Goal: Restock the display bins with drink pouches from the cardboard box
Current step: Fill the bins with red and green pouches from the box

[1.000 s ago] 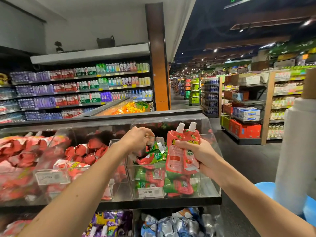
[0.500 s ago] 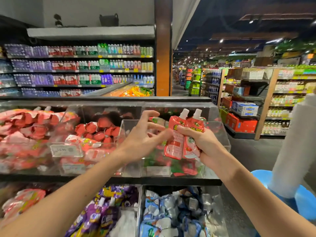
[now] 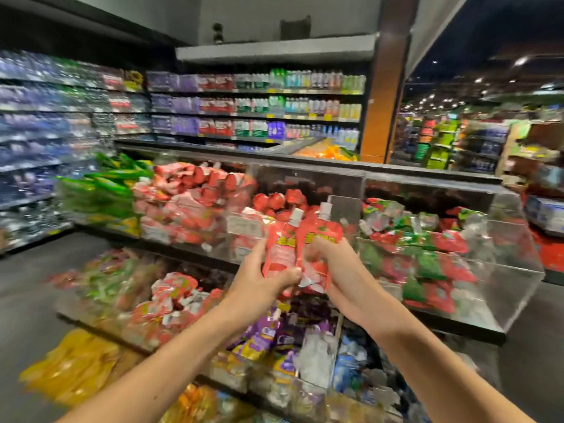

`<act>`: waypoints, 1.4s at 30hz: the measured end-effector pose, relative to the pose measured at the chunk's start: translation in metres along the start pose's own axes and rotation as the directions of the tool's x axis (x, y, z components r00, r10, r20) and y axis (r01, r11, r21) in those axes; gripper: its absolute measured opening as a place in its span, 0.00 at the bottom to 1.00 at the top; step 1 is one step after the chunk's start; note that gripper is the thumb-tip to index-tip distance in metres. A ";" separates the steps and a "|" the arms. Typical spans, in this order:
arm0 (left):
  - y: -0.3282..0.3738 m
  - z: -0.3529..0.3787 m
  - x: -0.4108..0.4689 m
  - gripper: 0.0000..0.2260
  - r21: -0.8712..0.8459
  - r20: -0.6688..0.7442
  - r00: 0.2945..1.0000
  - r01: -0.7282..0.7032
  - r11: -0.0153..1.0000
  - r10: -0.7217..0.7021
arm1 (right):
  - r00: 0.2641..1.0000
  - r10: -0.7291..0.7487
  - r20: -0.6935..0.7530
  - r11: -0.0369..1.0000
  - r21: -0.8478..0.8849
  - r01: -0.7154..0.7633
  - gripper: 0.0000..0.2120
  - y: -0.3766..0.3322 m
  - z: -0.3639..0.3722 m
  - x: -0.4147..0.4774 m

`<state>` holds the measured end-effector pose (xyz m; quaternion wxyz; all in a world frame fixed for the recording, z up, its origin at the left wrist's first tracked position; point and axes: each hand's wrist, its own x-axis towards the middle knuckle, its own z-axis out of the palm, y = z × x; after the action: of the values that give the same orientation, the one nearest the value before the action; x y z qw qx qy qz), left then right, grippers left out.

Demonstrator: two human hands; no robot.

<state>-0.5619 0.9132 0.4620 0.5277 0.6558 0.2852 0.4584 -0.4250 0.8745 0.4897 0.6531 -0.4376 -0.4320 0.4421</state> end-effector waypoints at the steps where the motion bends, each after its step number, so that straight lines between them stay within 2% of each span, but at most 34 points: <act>1: 0.000 -0.007 -0.003 0.18 -0.028 -0.067 0.998 0.019 0.999 -0.021 | 0.997 0.032 0.077 0.999 -0.022 -0.030 0.09 0.005 0.009 -0.001; 4: -0.002 -0.025 -0.010 0.16 -0.091 -0.161 0.983 0.071 0.993 -0.086 | 0.974 0.054 0.220 0.984 -0.176 -0.015 0.20 0.023 0.030 -0.010; 9: -0.008 -0.047 -0.003 0.14 -0.134 -0.163 0.978 0.112 0.985 -0.133 | 0.975 0.055 0.215 0.978 -0.207 -0.009 0.24 0.029 0.046 -0.010; 11: -0.011 -0.054 0.008 0.13 -0.168 -0.141 0.983 0.096 0.981 -0.120 | 0.986 0.045 0.160 0.980 -0.197 -0.013 0.26 0.029 0.047 -0.002; 13: -0.014 -0.064 0.023 0.13 -0.221 -0.110 0.987 0.090 0.971 -0.116 | 0.998 0.054 0.044 0.985 -0.169 -0.046 0.28 0.033 0.050 0.009; 15: -0.019 -0.075 0.043 0.13 -0.241 -0.063 0.992 0.090 0.966 -0.108 | 0.995 0.019 -0.097 0.980 -0.193 -0.037 0.23 0.041 0.061 0.019; 17: -0.019 -0.086 0.064 0.12 -0.247 0.003 0.995 0.101 0.964 -0.104 | 0.970 -0.083 -0.229 0.952 -0.304 0.010 0.18 0.046 0.074 0.029; 19: -0.020 -0.094 0.085 0.11 -0.263 0.053 0.994 0.110 0.959 -0.100 | 0.952 -0.157 -0.262 0.924 -0.379 0.048 0.20 0.047 0.086 0.040; 23: -0.013 -0.101 0.121 0.09 -0.318 0.201 0.968 0.207 0.925 -0.148 | 0.960 -0.119 -0.255 0.884 -0.468 -0.015 0.29 0.035 0.092 0.053; 26: -0.009 -0.099 0.140 0.12 -0.288 0.279 0.944 0.259 0.922 -0.178 | 0.946 -0.126 -0.298 0.881 -0.473 -0.032 0.28 0.022 0.086 0.059; 27: -0.010 -0.097 0.145 0.12 -0.278 0.253 0.952 0.244 0.929 -0.174 | 0.928 -0.193 -0.320 0.828 -0.560 -0.021 0.25 0.016 0.079 0.063; 28: -0.011 -0.096 0.149 0.13 -0.269 0.219 0.961 0.226 0.936 -0.169 | 0.903 -0.280 -0.326 0.727 -0.687 -0.022 0.22 0.010 0.070 0.070; 30: -0.014 -0.097 0.158 0.13 -0.274 0.168 0.971 0.209 0.939 -0.167 | 0.849 -0.418 -0.322 0.473 -0.876 -0.099 0.19 0.000 0.053 0.086; 33: -0.018 -0.102 0.170 0.13 -0.251 0.153 0.974 0.202 0.947 -0.167 | 0.834 -0.454 -0.315 0.210 -0.947 -0.244 0.20 -0.006 0.034 0.116; 36: -0.019 -0.105 0.174 0.12 -0.202 0.173 0.975 0.175 0.964 -0.141 | 0.861 -0.420 -0.287 0.045 -0.954 -0.296 0.17 0.000 0.022 0.147; 40: -0.015 -0.114 0.175 0.13 -0.125 0.216 0.973 0.112 0.986 -0.083 | 0.837 -0.484 -0.256 -0.118 -0.928 -0.352 0.07 0.012 0.013 0.178; 42: -0.012 -0.118 0.177 0.13 -0.103 0.222 0.974 0.070 0.992 -0.045 | 0.828 -0.509 -0.233 -0.193 -0.907 -0.374 0.06 0.015 0.013 0.192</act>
<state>-0.5937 1.1191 0.5064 0.6042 0.6638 0.2186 0.3827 -0.3954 1.0638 0.5125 0.1834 -0.8519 -0.4241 -0.2466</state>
